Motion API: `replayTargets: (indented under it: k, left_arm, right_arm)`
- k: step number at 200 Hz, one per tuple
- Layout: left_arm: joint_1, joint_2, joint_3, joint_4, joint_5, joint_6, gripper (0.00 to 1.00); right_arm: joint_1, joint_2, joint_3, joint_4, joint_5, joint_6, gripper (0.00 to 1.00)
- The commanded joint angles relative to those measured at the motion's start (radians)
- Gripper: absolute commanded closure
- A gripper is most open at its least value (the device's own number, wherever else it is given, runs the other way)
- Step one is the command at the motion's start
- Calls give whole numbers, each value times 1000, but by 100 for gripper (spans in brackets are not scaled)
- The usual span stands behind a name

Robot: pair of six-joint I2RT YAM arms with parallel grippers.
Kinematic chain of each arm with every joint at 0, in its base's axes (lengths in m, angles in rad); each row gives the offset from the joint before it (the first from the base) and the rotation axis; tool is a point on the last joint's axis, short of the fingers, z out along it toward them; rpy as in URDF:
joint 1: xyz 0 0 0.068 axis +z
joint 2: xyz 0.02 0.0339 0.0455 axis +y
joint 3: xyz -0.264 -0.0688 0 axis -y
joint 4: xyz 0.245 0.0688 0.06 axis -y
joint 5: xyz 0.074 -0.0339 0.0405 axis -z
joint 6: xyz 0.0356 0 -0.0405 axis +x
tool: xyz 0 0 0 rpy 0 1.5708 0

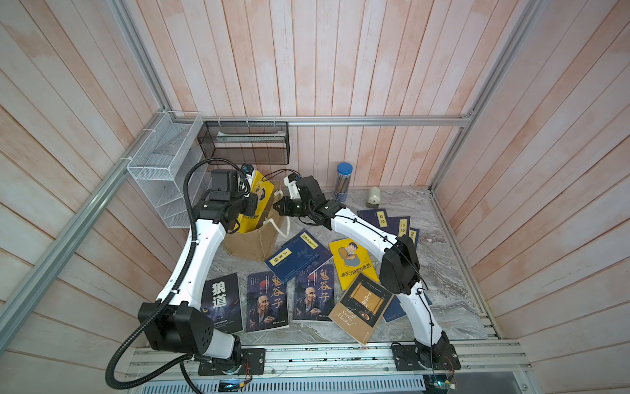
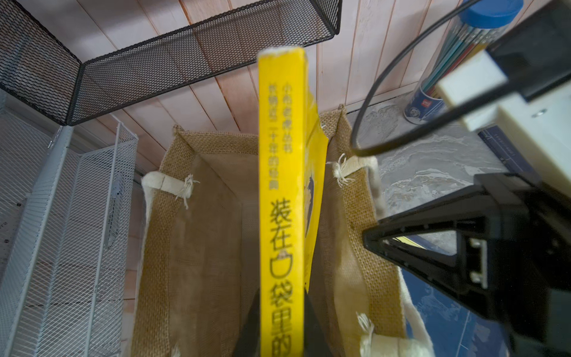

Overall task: Put the books into the canvas bag
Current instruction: Place the book in the canvas bag.

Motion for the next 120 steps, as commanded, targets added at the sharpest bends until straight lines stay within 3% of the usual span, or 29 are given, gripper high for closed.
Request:
replayTargets:
  k: [1,39,79,120]
  left_arm:
    - [9,56,76,-54,-13,-11,100]
    - [22,195,157,-108,78,-93,100]
    - [36,350,214,-123,328,-151,100]
    - [66,402,96,4,427,-266,100]
  right_arm:
    - [-36,-16,18,48,-39,-42,100]
    - [-49,38,116,38,-78,-113,100]
    - [-66,129,247,-54,-162,-126,100]
    - [-67,127,186,-36,-174,-115,100]
